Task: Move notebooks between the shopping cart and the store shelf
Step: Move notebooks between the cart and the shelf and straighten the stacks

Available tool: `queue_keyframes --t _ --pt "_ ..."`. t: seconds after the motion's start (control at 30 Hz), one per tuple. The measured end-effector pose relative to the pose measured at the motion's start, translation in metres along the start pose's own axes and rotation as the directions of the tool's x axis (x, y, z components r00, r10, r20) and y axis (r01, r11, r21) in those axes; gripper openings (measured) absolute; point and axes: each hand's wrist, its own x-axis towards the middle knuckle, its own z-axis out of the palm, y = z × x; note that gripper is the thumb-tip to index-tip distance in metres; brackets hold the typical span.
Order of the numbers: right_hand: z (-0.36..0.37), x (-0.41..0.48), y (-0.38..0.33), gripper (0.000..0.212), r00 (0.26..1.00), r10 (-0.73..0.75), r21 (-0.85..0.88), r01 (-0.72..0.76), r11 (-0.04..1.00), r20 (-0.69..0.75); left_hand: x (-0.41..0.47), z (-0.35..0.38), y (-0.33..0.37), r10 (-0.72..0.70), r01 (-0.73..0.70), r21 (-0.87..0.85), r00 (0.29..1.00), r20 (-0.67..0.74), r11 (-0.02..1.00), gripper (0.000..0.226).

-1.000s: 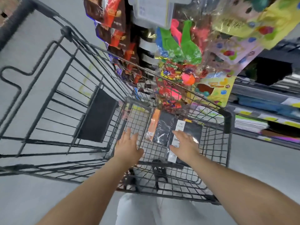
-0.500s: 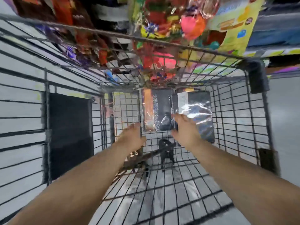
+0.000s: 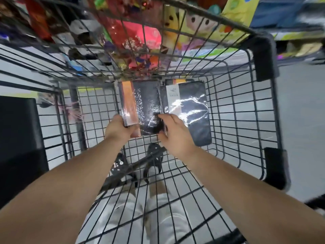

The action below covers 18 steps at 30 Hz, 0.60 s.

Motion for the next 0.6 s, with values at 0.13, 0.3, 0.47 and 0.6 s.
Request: queue_keyframes --t 0.13,0.3,0.47,0.6 --pt "0.009 0.004 -0.009 0.052 0.999 0.008 -0.030 -0.007 1.000 0.038 -0.011 -0.018 -0.004 0.094 -0.092 -0.046 0.994 0.049 0.995 0.042" --pt "0.030 0.011 -0.033 0.060 0.995 0.089 0.038 -0.090 0.995 0.034 -0.032 -0.072 -0.009 0.213 -0.225 -0.097 0.969 -0.125 0.970 0.015" --pt "0.061 0.028 -0.049 0.077 0.980 0.171 -0.111 -0.159 0.981 0.101 -0.053 -0.112 -0.022 0.199 -0.217 -0.051 0.952 -0.233 0.975 0.014" --pt "0.078 0.042 -0.049 0.081 0.950 0.256 -0.293 -0.198 0.936 0.179 -0.058 -0.117 -0.034 0.152 -0.196 -0.136 0.947 -0.284 0.971 0.012"
